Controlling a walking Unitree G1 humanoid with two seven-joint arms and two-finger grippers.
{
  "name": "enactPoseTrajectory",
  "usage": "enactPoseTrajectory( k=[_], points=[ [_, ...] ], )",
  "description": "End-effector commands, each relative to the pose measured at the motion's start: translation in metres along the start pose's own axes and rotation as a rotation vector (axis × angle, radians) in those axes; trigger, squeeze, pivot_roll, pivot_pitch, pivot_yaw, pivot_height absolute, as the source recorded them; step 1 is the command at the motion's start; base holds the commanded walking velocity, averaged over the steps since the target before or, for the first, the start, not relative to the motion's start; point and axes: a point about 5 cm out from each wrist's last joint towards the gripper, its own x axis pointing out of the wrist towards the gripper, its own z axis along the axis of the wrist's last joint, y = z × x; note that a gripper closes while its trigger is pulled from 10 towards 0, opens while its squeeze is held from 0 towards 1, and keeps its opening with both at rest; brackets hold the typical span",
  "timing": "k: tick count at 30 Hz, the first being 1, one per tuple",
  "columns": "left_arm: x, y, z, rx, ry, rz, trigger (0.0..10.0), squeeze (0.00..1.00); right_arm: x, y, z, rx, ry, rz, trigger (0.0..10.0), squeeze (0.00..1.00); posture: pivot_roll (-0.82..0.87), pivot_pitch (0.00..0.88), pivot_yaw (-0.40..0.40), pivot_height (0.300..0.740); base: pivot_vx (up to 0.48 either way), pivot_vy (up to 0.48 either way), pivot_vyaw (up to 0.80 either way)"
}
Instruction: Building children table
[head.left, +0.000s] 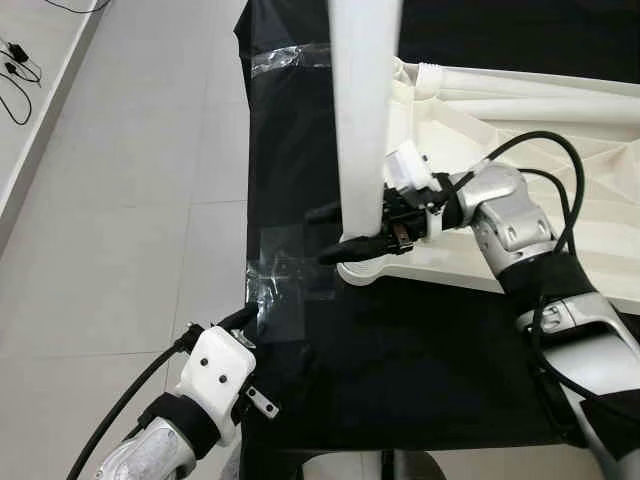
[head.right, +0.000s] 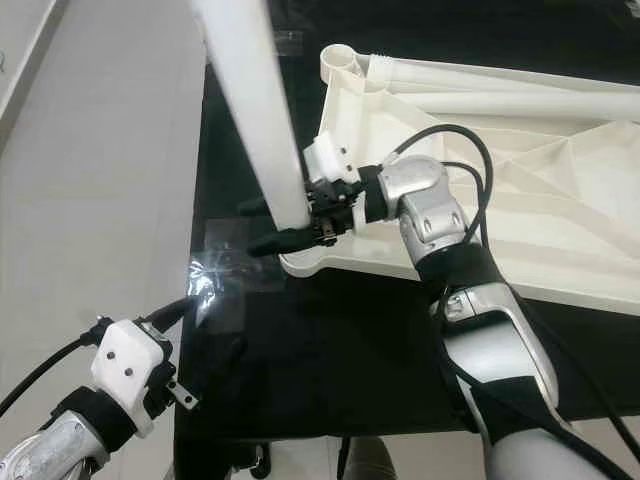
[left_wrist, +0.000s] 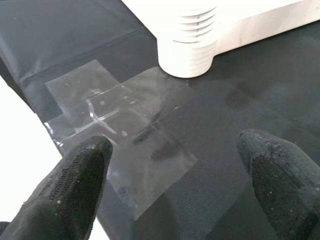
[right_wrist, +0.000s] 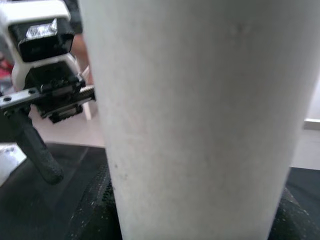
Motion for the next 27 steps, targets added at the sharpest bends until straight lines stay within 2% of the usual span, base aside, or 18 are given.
enactPoseTrajectory(
  k=[1, 5, 6, 10, 15, 21, 27],
  points=[
    [-0.004, -0.002, -0.002, -0.001, 0.025, -0.014, 10.0, 0.0, 0.017, 0.009, -0.014, 0.044, 0.024, 0.099, 10.0, 0.0, 0.14, 0.374, 0.043, 0.74, 0.0, 0.0, 0.0],
    [-0.004, -0.002, -0.002, -0.002, 0.024, -0.012, 10.0, 0.0, 0.018, 0.003, -0.013, 0.062, -0.035, 0.06, 10.0, 0.0, 0.14, 0.366, 0.036, 0.74, 0.0, 0.0, 0.0],
    [-0.004, -0.002, -0.003, -0.004, 0.023, -0.012, 10.0, 0.0, 0.016, 0.001, -0.014, 0.078, -0.078, 0.026, 10.0, 0.0, 0.14, 0.364, 0.037, 0.74, 0.0, 0.0, 0.0],
    [-0.004, -0.002, -0.003, -0.004, 0.024, -0.012, 10.0, 0.0, 0.014, 0.001, -0.015, 0.091, -0.108, 0.002, 10.0, 0.0, 0.14, 0.362, 0.038, 0.74, 0.0, 0.0, 0.0],
    [-0.003, -0.001, -0.004, -0.007, 0.024, -0.015, 10.0, 0.0, 0.006, 0.004, -0.02, 0.146, -0.214, -0.159, 10.0, 0.0, 0.12, 0.348, 0.039, 0.74, 0.0, 0.0, 0.0],
    [-0.001, -0.001, -0.006, -0.007, 0.024, -0.016, 10.0, 0.0, 0.004, 0.011, -0.029, 0.165, -0.244, -0.303, 10.0, 0.0, 0.11, 0.336, 0.036, 0.74, 0.0, 0.0, 0.0],
    [0.0, 0.0, -0.006, -0.003, 0.021, -0.015, 10.0, 0.0, 0.007, 0.024, -0.033, 0.154, -0.228, -0.372, 10.0, 0.0, 0.11, 0.338, 0.038, 0.74, 0.0, 0.0, 0.0]
  ],
)
